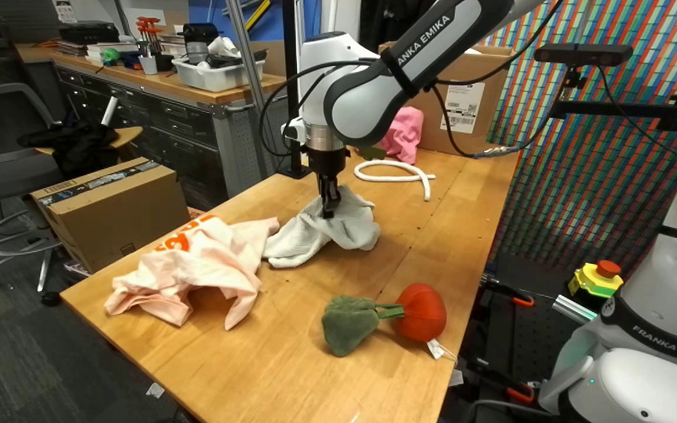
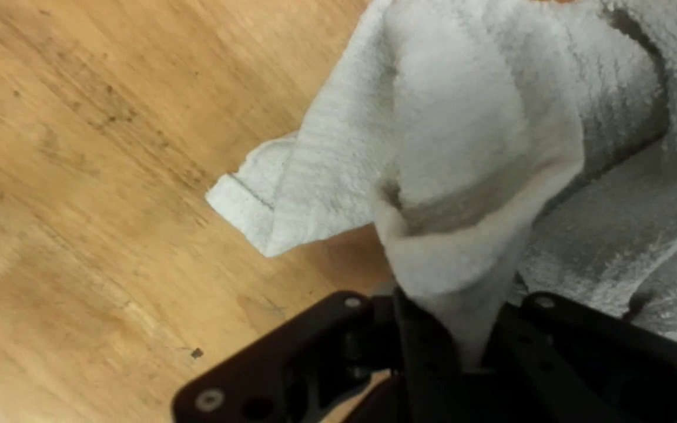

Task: Separate the objects on the table.

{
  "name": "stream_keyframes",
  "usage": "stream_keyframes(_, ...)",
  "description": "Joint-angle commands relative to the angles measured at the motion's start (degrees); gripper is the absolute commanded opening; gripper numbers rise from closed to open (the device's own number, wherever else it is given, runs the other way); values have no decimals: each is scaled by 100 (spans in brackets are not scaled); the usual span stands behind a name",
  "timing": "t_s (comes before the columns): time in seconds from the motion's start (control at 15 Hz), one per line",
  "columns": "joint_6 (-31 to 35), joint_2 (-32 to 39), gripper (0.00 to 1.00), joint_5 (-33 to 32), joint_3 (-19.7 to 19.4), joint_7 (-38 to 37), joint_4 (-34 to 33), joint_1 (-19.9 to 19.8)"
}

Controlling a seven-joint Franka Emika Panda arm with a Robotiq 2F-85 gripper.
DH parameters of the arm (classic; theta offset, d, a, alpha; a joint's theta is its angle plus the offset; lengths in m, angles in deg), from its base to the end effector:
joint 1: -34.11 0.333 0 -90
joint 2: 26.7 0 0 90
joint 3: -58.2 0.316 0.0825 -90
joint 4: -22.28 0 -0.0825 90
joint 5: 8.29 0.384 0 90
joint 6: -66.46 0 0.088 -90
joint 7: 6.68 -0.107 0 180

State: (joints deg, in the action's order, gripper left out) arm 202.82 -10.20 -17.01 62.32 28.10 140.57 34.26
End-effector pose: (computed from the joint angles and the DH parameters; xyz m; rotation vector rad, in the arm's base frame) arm 0.5890 0.0414 0.2965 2.8176 1.1698 0.0081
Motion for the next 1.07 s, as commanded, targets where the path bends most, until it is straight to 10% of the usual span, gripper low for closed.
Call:
stream_keyframes(0.0, 439, -361, 4, -190, -124, -448, 318, -41)
stream_keyframes(1.0, 1253, -1293, 4, -1764, -747, -2840, 1094, -36)
